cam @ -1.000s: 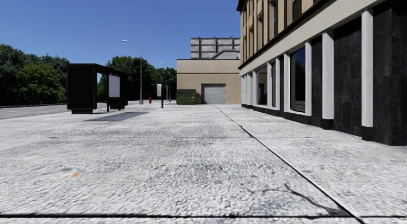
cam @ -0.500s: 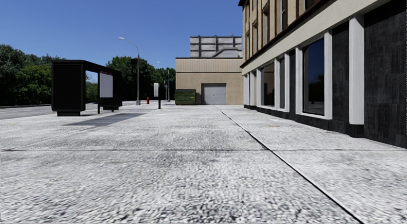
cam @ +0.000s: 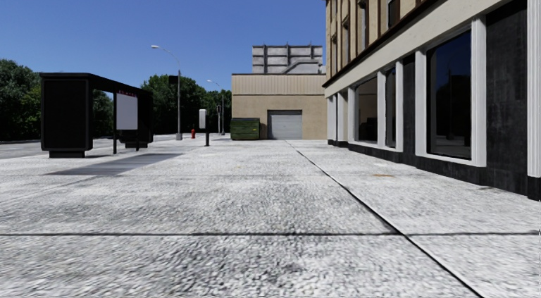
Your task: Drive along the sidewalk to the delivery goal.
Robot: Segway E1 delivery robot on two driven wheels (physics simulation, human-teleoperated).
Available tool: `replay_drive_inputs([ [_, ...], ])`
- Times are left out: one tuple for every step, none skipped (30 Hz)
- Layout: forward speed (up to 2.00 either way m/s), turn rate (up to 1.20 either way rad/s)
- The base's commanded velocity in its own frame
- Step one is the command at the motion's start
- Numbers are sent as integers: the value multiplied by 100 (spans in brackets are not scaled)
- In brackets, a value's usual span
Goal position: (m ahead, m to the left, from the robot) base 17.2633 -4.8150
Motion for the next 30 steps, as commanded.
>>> replay_drive_inputs([
  [200, 0],
  [200, 0],
  [200, 0],
  [200, 0],
  [200, 0],
  [200, 0],
  [200, 0],
  [200, 0],
  [200, 0],
  [200, 0],
  [200, 0],
  [200, 0],
  [200, 0],
  [200, 0],
  [200, 0],
  [200, 0],
  [200, 0],
  [200, 0],
  [200, 0],
  [200, 0],
  [200, 0],
  [200, 0],
  [200, 0],
  [200, 0],
  [200, 0],
  [200, 0],
  [200, 0],
  [200, 0],
  [200, 0],
  [200, 0],
])
